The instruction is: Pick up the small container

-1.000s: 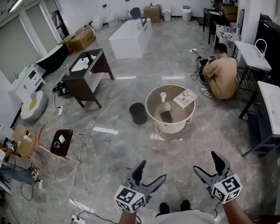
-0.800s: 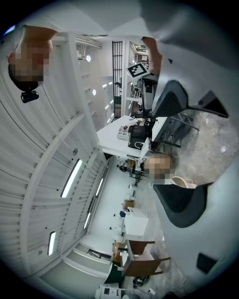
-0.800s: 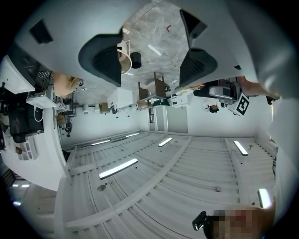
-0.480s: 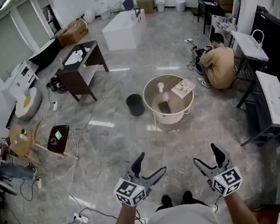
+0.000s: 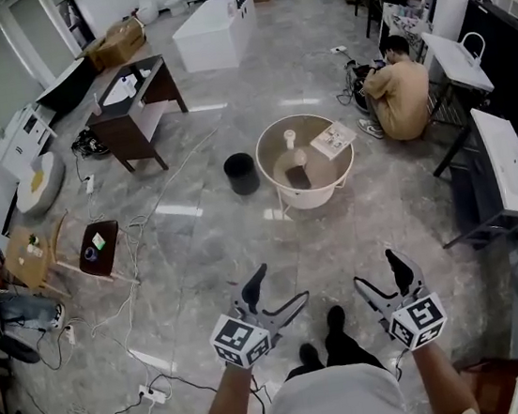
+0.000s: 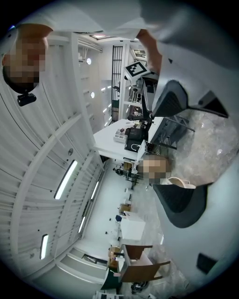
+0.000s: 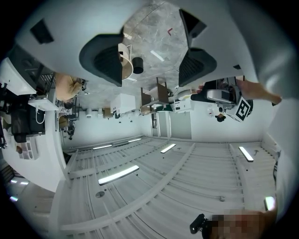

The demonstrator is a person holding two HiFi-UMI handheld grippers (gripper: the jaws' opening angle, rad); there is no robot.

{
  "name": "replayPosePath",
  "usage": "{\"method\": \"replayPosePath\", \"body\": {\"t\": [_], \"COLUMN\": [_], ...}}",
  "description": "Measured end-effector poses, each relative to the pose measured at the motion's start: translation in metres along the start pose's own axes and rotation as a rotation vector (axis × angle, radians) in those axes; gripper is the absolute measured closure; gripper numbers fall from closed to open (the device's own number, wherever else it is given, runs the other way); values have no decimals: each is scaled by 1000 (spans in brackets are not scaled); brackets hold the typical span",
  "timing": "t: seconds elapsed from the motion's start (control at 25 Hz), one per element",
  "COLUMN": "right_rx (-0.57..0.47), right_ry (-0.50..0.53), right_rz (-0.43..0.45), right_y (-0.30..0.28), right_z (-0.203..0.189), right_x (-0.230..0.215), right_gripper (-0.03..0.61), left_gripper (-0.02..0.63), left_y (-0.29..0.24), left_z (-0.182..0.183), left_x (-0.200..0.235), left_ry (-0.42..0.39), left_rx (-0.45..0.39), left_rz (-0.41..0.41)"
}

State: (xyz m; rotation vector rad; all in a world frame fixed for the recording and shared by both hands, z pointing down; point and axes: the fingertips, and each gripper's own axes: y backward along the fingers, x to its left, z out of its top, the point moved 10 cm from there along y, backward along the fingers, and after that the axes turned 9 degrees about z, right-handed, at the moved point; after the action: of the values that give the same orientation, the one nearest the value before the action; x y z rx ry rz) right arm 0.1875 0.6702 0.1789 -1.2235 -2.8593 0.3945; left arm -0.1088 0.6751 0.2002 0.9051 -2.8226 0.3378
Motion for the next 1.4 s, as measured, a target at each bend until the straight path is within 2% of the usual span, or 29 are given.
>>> {"method": "replayPosePath", "body": {"t": [0.44,0.92,1.4], "right_rx": [35,62,59], "right_ry": [-29,-41,-48], "right_rz": [9,55,108], "right_y": [-52,-134,-203], "right_z": [-5,12,35], "right_x": [-59,-177,-294], "right_gripper": [189,190,193], "left_gripper": [158,156,156], "left_y": [-59,-185,-301], "left_z": [-1,20,58], "left_x": [39,91,135], "left_ry": [21,32,7], "left_rx": [43,73,86], "left_rz": [32,52,116]}}
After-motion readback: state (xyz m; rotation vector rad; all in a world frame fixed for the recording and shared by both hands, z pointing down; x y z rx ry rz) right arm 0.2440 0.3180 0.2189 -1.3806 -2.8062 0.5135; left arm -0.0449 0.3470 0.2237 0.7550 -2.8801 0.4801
